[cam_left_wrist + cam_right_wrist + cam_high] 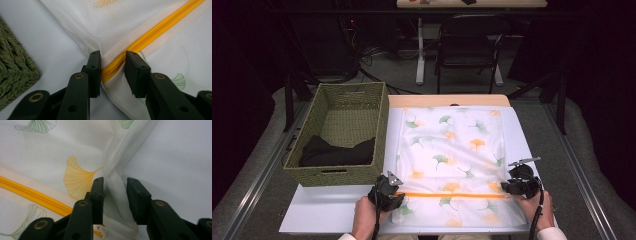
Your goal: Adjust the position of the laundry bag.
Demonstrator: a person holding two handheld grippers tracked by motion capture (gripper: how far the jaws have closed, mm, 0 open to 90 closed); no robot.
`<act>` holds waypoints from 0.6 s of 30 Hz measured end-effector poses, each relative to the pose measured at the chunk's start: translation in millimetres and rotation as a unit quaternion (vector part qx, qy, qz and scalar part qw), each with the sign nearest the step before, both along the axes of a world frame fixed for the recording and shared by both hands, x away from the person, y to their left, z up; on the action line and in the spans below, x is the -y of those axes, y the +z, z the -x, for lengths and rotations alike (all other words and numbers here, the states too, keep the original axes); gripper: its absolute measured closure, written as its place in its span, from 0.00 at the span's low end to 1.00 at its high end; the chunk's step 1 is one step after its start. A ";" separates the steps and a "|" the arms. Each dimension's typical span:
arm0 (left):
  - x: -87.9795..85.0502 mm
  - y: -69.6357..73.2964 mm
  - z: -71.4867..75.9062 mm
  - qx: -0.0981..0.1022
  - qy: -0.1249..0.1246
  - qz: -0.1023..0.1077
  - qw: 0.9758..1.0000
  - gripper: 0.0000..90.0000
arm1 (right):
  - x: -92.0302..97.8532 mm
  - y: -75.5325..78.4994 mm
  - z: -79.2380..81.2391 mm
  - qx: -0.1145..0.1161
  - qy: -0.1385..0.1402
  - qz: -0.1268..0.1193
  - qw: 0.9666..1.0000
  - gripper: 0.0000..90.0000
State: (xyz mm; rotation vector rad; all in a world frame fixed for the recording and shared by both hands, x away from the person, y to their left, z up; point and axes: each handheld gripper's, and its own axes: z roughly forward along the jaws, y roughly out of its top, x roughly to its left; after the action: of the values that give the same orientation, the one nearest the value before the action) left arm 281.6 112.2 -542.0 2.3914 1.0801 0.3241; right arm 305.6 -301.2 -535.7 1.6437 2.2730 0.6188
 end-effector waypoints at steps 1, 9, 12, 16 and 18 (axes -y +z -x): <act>-0.6 0.5 -0.2 -0.004 -0.002 0.002 1.000 0.78 | -0.6 -0.4 -0.3 0.004 0.005 0.000 1.000 0.81; -3.4 0.0 -4.5 -0.006 -0.010 0.014 1.000 0.94 | -5.2 -0.4 -2.6 0.006 0.019 -0.002 1.000 0.95; -5.1 0.1 -6.3 -0.003 -0.003 0.015 1.000 0.95 | -7.5 -0.7 -5.9 0.010 0.022 -0.004 1.000 0.96; -11.2 0.6 -8.3 0.007 0.014 0.009 1.000 0.94 | -14.1 -0.6 -11.8 0.013 0.029 -0.004 0.999 0.96; -15.1 0.5 -9.2 0.007 0.025 0.009 1.000 0.94 | -19.7 -0.2 -15.7 0.014 0.035 0.001 0.999 0.97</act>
State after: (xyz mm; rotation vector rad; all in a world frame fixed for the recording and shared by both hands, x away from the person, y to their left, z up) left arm 290.8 127.4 -541.5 2.3460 1.1327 0.3468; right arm 321.3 -281.5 -535.8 1.5497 2.3197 0.6499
